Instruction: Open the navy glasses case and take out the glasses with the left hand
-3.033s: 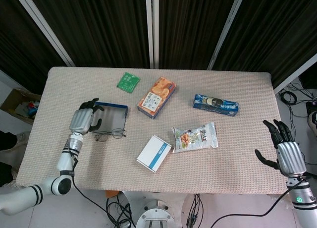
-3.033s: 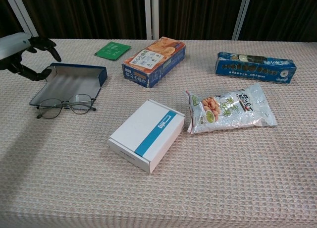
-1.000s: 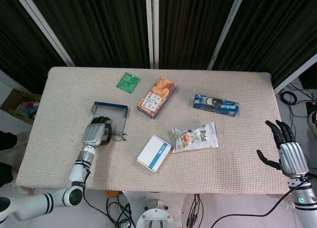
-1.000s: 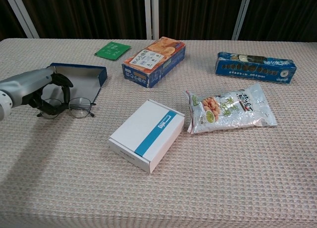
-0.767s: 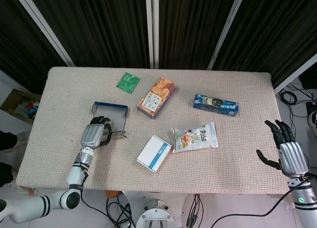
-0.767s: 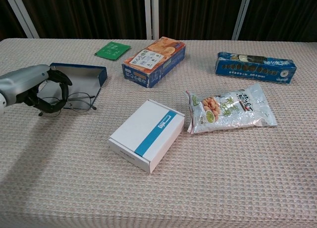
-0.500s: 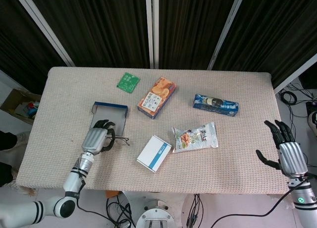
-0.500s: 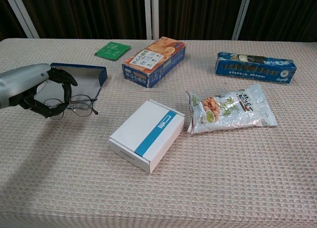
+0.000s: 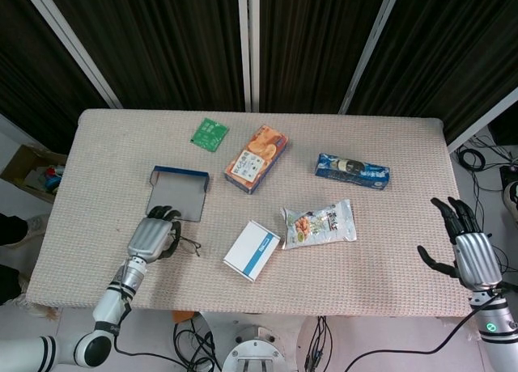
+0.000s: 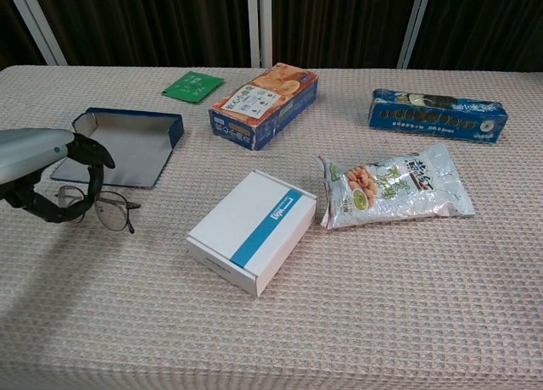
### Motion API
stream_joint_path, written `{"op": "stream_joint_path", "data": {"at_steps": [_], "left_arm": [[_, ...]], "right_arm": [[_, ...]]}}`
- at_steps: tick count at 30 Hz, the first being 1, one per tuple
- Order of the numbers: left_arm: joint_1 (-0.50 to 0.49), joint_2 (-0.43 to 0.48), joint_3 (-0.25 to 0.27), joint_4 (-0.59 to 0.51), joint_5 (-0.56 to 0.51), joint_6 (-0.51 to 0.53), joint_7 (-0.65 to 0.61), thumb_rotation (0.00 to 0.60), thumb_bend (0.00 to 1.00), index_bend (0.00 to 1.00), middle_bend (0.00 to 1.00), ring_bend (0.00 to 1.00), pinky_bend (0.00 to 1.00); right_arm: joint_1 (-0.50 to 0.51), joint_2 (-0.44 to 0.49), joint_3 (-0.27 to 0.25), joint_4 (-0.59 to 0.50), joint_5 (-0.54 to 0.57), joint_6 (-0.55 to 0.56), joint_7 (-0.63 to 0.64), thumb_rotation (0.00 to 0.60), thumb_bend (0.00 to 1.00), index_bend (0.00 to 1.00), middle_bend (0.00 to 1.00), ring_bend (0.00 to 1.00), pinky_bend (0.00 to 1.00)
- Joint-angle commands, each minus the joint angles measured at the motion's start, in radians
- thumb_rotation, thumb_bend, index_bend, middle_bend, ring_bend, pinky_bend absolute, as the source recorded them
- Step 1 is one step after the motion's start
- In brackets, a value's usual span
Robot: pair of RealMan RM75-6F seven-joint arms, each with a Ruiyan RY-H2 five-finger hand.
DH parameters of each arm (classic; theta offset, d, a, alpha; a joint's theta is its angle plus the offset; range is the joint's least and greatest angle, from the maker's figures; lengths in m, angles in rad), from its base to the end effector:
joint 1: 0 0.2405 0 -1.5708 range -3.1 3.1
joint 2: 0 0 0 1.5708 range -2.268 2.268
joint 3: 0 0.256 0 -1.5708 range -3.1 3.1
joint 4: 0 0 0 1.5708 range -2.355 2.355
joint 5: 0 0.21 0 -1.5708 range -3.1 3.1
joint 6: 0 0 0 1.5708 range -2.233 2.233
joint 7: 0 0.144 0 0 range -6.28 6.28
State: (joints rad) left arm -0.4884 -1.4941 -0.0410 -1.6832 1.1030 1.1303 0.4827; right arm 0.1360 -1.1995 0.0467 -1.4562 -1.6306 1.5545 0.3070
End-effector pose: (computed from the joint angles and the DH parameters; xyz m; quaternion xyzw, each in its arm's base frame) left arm -0.2085 0.2552 -0.0082 -0.7161 -0.4369 -0.3052 0.4508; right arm -0.3038 -0.1965 0.1481 0.5849 -0.3967 0.5046 0.4959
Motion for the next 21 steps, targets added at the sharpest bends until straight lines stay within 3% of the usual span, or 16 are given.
{"op": "stream_joint_path", "data": {"at_steps": [1, 7, 9, 13, 15, 21], "left_arm": [[0.01, 0.009, 0.018, -0.011, -0.002, 0.019, 0.039, 0.6, 0.54, 0.63, 0.22, 0.1, 0.12], [-0.005, -0.02, 0.018, -0.002, -0.009, -0.003, 0.065, 0.6, 0.53, 0.62, 0.21, 0.1, 0.12], [-0.013, -0.033, 0.017, 0.007, -0.013, -0.012, 0.075, 0.6, 0.51, 0.54, 0.18, 0.09, 0.12], [-0.021, -0.037, 0.012, 0.0, -0.016, -0.023, 0.073, 0.6, 0.42, 0.26, 0.13, 0.09, 0.12], [-0.018, -0.036, 0.01, -0.005, -0.009, -0.012, 0.07, 0.6, 0.38, 0.18, 0.12, 0.09, 0.12], [0.004, -0.01, -0.002, -0.032, 0.028, 0.044, 0.035, 0.6, 0.32, 0.11, 0.11, 0.09, 0.12]], "right_arm": [[0.002, -0.001, 0.0, -0.001, 0.0, -0.002, -0.002, 0.6, 0.22, 0.02, 0.15, 0.0, 0.05], [0.001, 0.002, 0.0, -0.006, 0.002, -0.003, -0.007, 0.6, 0.22, 0.02, 0.15, 0.0, 0.05], [-0.001, 0.003, -0.001, -0.007, 0.003, -0.001, -0.008, 0.6, 0.22, 0.02, 0.15, 0.0, 0.05], [-0.005, 0.007, 0.0, -0.01, 0.005, 0.004, -0.008, 0.6, 0.22, 0.02, 0.15, 0.0, 0.05], [-0.006, 0.008, 0.0, -0.011, 0.005, 0.006, -0.008, 0.6, 0.22, 0.02, 0.15, 0.0, 0.05], [-0.006, 0.01, 0.002, -0.009, 0.009, 0.003, -0.003, 0.6, 0.22, 0.02, 0.15, 0.0, 0.05]]}}
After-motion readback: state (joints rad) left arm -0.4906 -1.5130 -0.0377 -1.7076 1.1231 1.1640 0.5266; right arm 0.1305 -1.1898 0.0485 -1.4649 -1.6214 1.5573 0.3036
